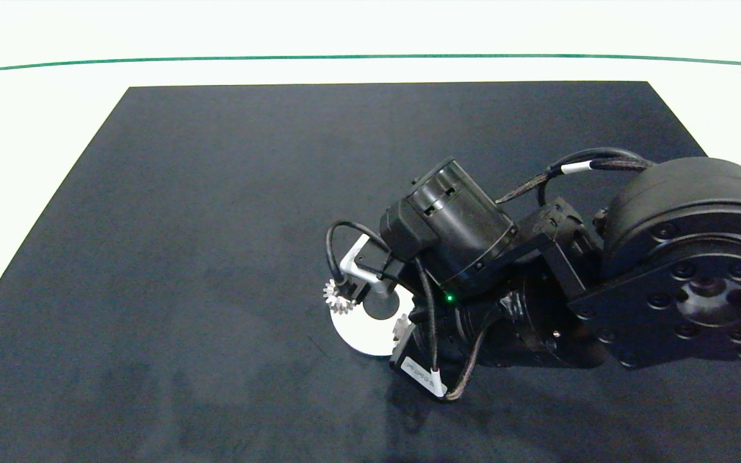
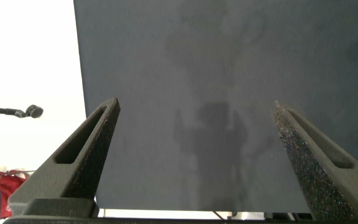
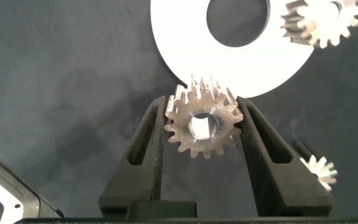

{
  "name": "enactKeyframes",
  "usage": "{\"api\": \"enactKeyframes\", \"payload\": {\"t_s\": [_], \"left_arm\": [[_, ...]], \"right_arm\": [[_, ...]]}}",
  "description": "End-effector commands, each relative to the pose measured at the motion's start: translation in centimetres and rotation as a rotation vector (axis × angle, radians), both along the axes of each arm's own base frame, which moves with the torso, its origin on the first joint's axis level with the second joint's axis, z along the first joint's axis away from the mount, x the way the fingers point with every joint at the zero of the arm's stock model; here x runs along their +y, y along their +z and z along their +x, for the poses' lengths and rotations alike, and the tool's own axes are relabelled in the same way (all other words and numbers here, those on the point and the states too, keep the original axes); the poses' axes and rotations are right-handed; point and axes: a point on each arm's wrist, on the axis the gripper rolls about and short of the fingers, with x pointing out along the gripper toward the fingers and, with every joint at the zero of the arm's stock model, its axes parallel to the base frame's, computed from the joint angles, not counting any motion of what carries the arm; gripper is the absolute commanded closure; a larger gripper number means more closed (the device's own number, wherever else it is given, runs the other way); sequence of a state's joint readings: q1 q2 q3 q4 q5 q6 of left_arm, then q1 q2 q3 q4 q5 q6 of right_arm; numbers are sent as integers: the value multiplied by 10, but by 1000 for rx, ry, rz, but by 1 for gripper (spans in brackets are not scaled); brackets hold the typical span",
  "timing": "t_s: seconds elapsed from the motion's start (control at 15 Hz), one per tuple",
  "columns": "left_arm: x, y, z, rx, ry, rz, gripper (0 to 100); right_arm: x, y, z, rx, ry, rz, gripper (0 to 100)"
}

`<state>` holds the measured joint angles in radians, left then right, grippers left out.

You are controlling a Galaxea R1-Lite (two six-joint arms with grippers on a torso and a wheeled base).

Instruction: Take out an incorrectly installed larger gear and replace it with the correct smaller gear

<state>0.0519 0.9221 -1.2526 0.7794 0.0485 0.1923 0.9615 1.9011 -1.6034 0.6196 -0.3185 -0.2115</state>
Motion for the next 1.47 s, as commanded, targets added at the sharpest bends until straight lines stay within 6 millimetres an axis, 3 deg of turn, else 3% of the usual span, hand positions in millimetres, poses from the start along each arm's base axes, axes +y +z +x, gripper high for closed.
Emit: {"api": "enactKeyframes", "payload": {"t_s": [0.07, 0.47, 1.47], "left_arm": [[0, 0, 0, 4, 0, 1, 0], [0, -1, -1, 4, -1, 1, 0], [0, 0, -3, -4, -2, 3, 0]], "right_arm": [[6, -6, 5, 7, -4, -12, 72], [2, -11, 16, 15, -37, -21, 72], [8, -17, 19, 23, -60, 1, 72]]}}
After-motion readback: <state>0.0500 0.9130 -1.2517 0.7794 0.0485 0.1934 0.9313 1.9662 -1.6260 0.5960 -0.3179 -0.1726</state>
